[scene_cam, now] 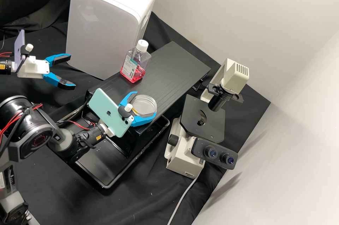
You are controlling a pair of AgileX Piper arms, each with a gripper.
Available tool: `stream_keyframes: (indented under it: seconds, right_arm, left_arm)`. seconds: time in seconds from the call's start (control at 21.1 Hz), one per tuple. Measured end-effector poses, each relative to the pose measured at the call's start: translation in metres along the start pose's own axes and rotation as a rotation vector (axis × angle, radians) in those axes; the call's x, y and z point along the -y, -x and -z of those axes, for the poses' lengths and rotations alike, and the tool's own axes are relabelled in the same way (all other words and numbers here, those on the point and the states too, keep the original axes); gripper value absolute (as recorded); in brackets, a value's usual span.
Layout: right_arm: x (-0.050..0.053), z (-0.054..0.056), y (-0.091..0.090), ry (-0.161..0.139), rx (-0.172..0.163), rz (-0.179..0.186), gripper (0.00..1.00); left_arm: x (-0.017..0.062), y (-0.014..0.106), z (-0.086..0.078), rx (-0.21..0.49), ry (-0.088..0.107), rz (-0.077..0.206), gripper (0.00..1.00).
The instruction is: Place the lid on the petri dish
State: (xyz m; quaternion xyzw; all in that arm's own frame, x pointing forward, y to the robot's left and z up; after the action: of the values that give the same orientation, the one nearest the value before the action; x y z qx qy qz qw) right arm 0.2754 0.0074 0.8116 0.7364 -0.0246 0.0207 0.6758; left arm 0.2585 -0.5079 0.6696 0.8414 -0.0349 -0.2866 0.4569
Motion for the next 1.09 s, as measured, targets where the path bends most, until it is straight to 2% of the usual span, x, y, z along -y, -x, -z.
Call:
stream_keyframes:
  seconds: [0.33,1.09]
  right_arm:
    - [0.0009,-0.0011,0.0000,0.000,0.012,0.010,1.00]
    - [-0.0009,-0.0027,0.0000,0.002,0.018,0.003,1.00]
  left_arm:
    - [0.0002,0.0000,-0.0009,0.003,0.000,0.001,1.00]
    - [0.0002,0.0000,-0.0009,0.003,0.000,0.001,1.00]
